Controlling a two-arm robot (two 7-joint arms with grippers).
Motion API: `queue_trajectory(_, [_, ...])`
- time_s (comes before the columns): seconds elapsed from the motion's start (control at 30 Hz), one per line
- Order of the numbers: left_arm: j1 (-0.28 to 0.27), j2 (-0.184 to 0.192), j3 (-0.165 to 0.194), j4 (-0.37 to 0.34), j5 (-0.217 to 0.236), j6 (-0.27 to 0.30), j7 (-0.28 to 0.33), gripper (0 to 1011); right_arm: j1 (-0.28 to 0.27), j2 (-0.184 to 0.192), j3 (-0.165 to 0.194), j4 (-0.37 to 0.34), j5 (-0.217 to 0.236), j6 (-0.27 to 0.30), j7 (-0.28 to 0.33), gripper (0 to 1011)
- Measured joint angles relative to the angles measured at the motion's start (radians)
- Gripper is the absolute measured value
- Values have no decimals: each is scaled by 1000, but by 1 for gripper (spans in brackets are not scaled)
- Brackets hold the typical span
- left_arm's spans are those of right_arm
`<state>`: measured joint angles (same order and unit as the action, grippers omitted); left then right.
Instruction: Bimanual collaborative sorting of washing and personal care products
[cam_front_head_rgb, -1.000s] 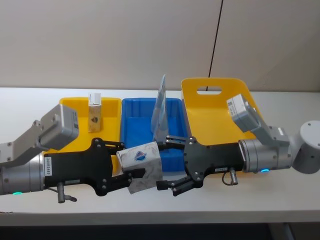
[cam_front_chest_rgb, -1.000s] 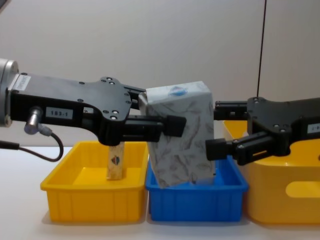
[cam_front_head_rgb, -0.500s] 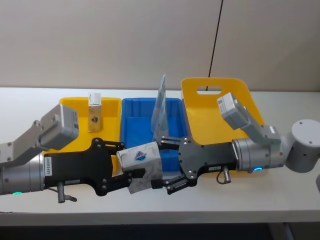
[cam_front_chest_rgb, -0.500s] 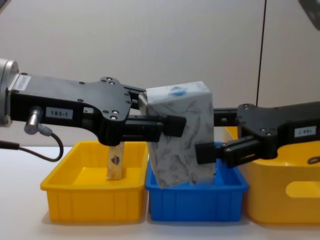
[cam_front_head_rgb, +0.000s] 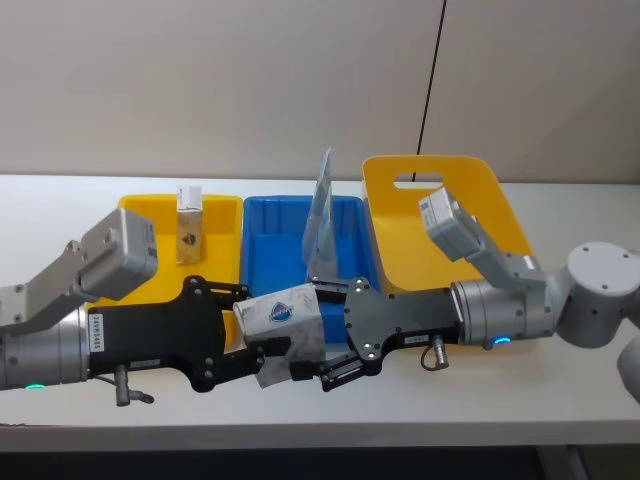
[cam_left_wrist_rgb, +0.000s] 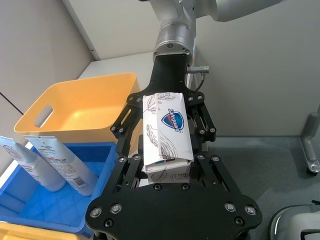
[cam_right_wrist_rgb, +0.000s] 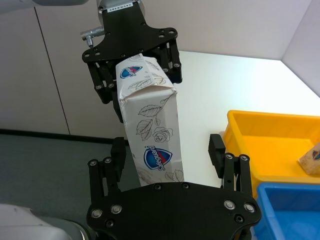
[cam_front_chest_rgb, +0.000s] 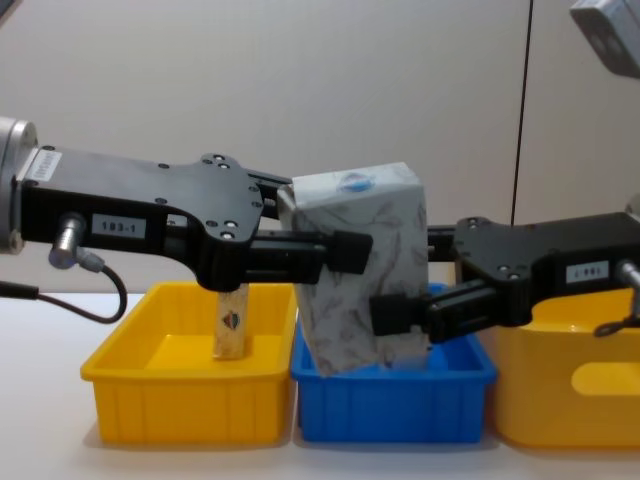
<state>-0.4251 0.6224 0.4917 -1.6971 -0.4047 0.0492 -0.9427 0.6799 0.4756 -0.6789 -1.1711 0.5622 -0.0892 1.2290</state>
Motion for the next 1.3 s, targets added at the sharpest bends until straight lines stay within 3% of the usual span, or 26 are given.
queue_trajectory(0.2, [0, 0, 0, 0, 0, 0, 0, 387, 4, -10, -6, 11, 0, -18, -4, 992])
queue_trajectory(0.33, [0, 0, 0, 0, 0, 0, 0, 387, 7, -15, -11, 18, 0, -32, -3, 914])
queue_trajectory(0.87, [0, 0, 0, 0, 0, 0, 1, 387, 13, -12, -35, 14, 0, -41, 9, 408])
queue_trajectory(1.17, [0, 0, 0, 0, 0, 0, 0, 399, 7, -2, -40, -9, 13, -28, 5, 363])
queue_trajectory(1.3, [0, 0, 0, 0, 0, 0, 0, 535, 5, 2, -40, -17, 17, -25, 0, 359])
